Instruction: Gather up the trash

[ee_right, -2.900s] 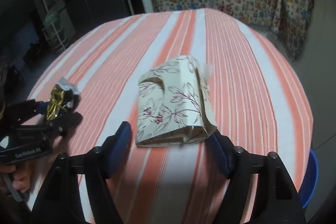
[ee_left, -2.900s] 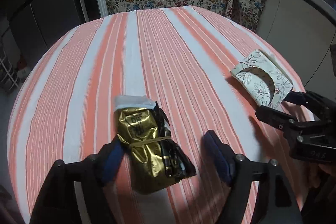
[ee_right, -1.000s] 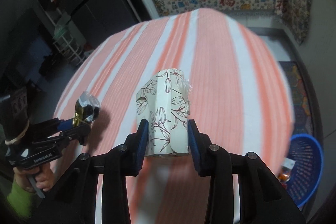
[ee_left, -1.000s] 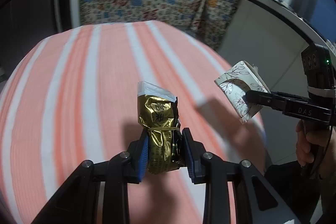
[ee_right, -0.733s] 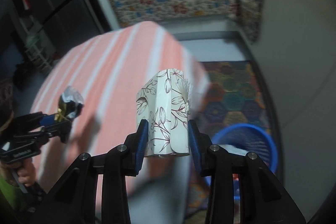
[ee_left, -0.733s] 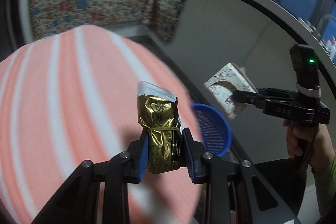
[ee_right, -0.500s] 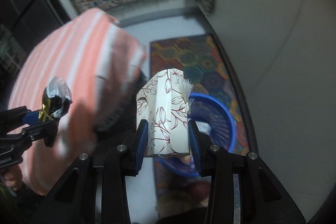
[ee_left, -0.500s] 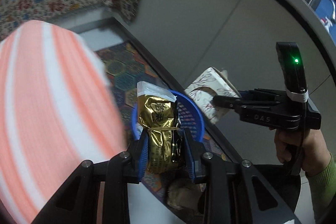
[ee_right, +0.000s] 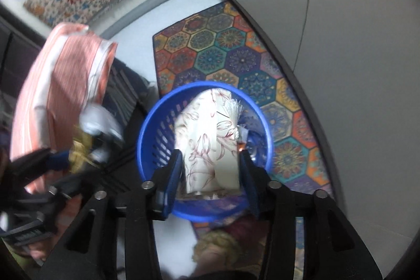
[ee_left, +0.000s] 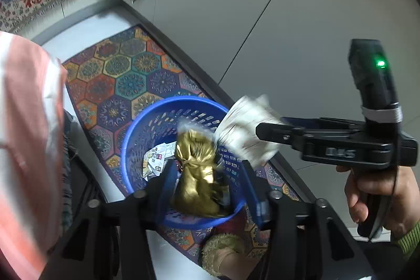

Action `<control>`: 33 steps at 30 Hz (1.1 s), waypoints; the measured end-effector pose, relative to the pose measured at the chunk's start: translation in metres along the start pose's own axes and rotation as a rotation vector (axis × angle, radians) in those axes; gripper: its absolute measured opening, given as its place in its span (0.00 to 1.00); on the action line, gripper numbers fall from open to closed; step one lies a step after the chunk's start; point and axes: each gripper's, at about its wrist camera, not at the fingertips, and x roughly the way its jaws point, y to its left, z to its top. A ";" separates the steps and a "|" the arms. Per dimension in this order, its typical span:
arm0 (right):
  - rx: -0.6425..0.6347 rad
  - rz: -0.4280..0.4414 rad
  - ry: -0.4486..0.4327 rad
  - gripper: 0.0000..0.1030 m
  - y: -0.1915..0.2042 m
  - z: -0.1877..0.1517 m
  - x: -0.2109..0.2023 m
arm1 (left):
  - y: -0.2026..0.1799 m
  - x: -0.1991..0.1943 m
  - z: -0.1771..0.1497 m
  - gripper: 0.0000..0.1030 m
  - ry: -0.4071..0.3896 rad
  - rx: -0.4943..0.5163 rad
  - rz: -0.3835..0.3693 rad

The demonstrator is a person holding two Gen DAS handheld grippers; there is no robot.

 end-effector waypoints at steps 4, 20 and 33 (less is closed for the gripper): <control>0.057 0.022 -0.062 0.77 -0.012 -0.005 -0.013 | -0.003 0.004 0.002 0.49 -0.025 0.023 0.028; -0.048 -0.276 -0.415 1.00 0.064 -0.086 -0.166 | -0.057 -0.161 -0.069 0.88 -0.342 0.200 0.237; 0.006 -0.259 -0.383 1.00 0.094 -0.176 -0.186 | -0.059 -0.184 -0.104 0.90 -0.254 0.113 0.350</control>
